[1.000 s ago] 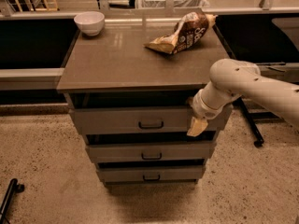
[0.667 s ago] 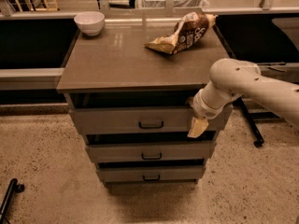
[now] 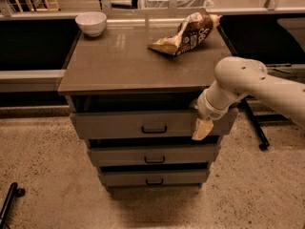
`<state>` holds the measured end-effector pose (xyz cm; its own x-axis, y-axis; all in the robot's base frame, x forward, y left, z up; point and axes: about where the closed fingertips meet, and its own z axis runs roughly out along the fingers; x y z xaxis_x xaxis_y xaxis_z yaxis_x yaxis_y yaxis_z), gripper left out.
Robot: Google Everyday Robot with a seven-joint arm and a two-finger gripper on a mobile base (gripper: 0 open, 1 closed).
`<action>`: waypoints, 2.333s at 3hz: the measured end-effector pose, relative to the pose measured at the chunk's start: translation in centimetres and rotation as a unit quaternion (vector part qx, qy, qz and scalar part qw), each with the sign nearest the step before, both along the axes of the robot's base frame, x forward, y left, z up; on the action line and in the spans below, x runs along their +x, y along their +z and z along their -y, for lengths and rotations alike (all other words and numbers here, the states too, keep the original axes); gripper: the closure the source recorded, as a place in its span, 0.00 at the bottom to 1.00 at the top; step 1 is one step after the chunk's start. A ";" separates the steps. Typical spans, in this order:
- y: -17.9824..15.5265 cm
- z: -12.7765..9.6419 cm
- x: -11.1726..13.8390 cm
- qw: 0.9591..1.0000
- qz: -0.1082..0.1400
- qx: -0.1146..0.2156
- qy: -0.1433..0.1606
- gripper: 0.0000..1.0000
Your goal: Open top drawer
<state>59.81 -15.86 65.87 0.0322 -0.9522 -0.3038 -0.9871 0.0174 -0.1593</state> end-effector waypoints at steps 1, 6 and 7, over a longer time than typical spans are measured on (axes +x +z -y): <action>0.7 -0.1 -1.9 1.000 -0.013 0.005 0.014 0.18; 0.6 1.0 -4.7 0.997 -0.061 -0.020 0.047 0.28; 1.0 0.8 -8.1 0.991 -0.108 -0.017 0.077 0.54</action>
Offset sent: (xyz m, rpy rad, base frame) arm -0.0195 0.0004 0.0068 0.0109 0.0252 0.0275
